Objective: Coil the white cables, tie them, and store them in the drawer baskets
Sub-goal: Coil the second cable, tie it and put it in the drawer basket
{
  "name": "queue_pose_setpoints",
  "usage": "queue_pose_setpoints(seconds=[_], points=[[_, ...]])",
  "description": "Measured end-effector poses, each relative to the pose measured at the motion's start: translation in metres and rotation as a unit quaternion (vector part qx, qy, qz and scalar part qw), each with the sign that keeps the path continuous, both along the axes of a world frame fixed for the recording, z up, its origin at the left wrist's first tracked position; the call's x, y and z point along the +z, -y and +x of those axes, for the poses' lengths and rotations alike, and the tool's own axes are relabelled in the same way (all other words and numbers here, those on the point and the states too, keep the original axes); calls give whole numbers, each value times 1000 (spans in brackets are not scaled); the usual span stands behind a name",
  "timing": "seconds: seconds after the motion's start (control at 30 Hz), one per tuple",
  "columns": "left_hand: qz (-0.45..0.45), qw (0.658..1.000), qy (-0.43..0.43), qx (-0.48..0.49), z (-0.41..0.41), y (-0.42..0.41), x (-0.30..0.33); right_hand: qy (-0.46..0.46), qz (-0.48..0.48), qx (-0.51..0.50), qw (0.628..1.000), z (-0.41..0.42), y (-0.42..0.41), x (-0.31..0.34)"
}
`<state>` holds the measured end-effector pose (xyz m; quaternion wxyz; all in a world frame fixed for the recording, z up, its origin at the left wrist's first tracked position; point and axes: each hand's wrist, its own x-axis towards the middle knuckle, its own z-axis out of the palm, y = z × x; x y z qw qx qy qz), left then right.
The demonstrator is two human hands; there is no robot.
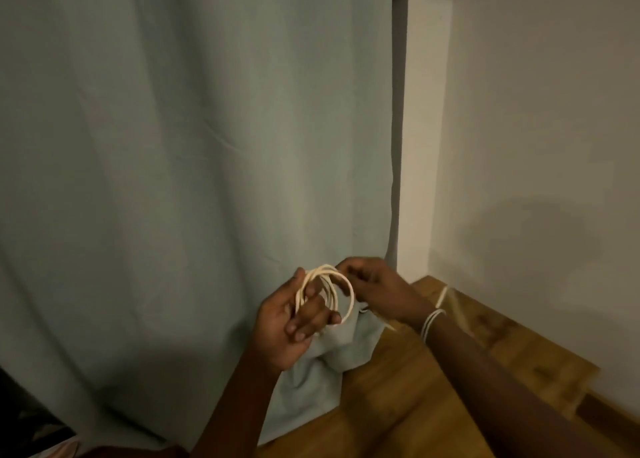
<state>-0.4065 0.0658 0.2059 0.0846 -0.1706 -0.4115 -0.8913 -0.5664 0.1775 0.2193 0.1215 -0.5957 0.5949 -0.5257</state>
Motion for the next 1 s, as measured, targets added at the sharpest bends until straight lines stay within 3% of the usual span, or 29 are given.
queue_pose_setpoints(seconds=[0.07,0.13,0.2,0.23,0.27,0.3,0.37,0.4,0.43,0.47,0.5,0.57,0.6,0.63,0.7,0.77,0.87,0.93,1.0], points=[[55,994,-32,88,-3,-3,13,25,52,16,998,15,10,-28],[80,982,-53,160,-6,2,22,-6,130,54,990,28,12,-48],[-7,977,-53,207,-9,12,22,-68,180,80,978,36,8,-58],[-111,956,-30,271,-10,20,15,-109,193,74,972,37,5,-58],[-240,908,2,344,-11,26,6,-156,212,56,963,36,2,-56],[-363,836,35,409,-11,31,-4,-219,234,24,947,35,-1,-50],[-544,707,60,449,-13,33,-23,-351,245,-66,901,32,-8,-30],[-601,662,72,442,-13,31,-29,-389,227,-104,887,31,-12,-16],[-631,640,92,429,-12,27,-32,-407,199,-131,882,27,-14,-2],[-622,657,117,410,-10,20,-32,-411,170,-141,885,22,-15,10],[-567,718,147,375,-7,16,-30,-396,147,-130,897,16,-16,21],[-372,881,174,233,-1,7,-25,-294,103,-60,948,4,-15,33],[-264,941,151,150,3,5,-21,-225,84,-28,970,0,-14,35],[-174,974,119,86,4,6,-18,-170,62,-12,983,-1,-13,35],[-75,996,54,6,3,10,-16,-99,7,-1,995,5,-6,28],[-18,1000,6,-12,5,11,-13,28,-42,42,998,11,2,14],[62,995,-21,69,10,13,-11,238,-76,146,957,19,4,-7],[108,985,-26,131,13,15,-8,343,-32,241,907,21,-2,-18],[152,971,-40,179,17,16,-1,365,26,275,889,23,-7,-25]])
